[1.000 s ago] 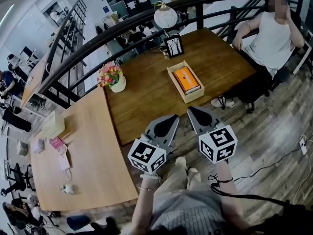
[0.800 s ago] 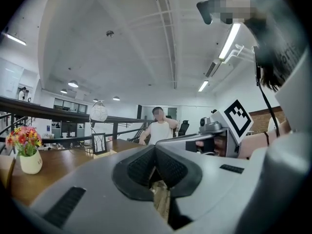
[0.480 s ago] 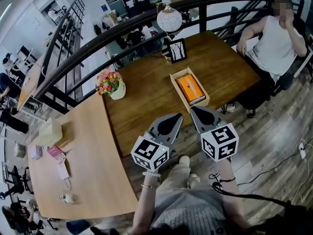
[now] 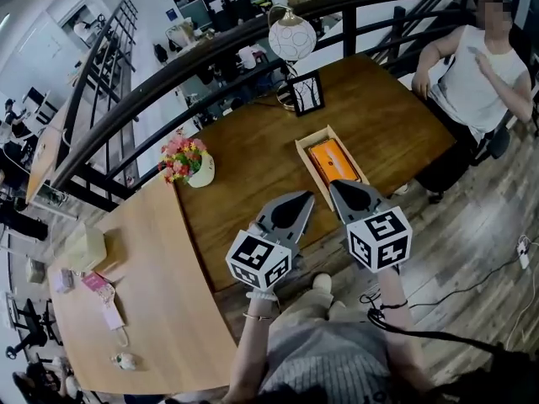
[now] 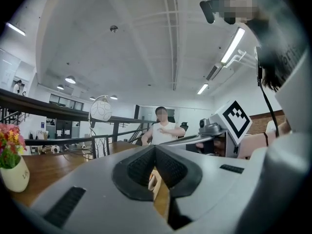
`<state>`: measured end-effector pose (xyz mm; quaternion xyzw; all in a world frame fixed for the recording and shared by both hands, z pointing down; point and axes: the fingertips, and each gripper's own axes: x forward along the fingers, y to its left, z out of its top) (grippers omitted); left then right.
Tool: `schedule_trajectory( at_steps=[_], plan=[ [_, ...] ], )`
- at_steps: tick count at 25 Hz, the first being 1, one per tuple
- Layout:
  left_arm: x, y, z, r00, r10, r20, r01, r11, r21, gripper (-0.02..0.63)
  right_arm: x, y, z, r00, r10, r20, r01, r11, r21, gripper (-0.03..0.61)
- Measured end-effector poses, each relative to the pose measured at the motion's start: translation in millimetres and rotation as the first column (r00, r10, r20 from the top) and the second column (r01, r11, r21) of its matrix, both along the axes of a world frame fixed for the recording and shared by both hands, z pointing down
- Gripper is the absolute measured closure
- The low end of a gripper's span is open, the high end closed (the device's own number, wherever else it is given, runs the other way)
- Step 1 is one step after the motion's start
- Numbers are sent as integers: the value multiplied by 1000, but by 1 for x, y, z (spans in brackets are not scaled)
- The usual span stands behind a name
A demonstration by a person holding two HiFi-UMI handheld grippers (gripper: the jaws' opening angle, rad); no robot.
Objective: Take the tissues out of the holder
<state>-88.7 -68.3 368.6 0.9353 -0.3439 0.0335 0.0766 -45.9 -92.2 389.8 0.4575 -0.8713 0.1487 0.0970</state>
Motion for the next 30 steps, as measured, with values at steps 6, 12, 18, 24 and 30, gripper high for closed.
schedule_trajectory(
  at_steps=[6, 12, 18, 24, 30],
  plan=[
    [6, -12, 15, 999, 33, -4, -33, 999, -40, 606, 2, -16, 19, 1000, -7, -19, 6, 997, -74, 565],
    [10, -32, 36, 1000, 11, -4, -11, 995, -99, 606, 13, -43, 43, 997, -34, -65, 23, 986, -162, 561],
    [12, -58, 53, 1000, -18, 2, 18, 989, -146, 606, 10, -77, 71, 991, -102, -87, 73, 956, -283, 483],
    [9, -81, 69, 999, -38, 27, 42, 987, -156, 606, 8, -100, 101, 978, -168, -121, 109, 914, -392, 465],
    [4, -88, 83, 998, -58, 35, 63, 982, -177, 606, 10, -108, 117, 968, -190, -163, 103, 895, -435, 465]
  ],
)
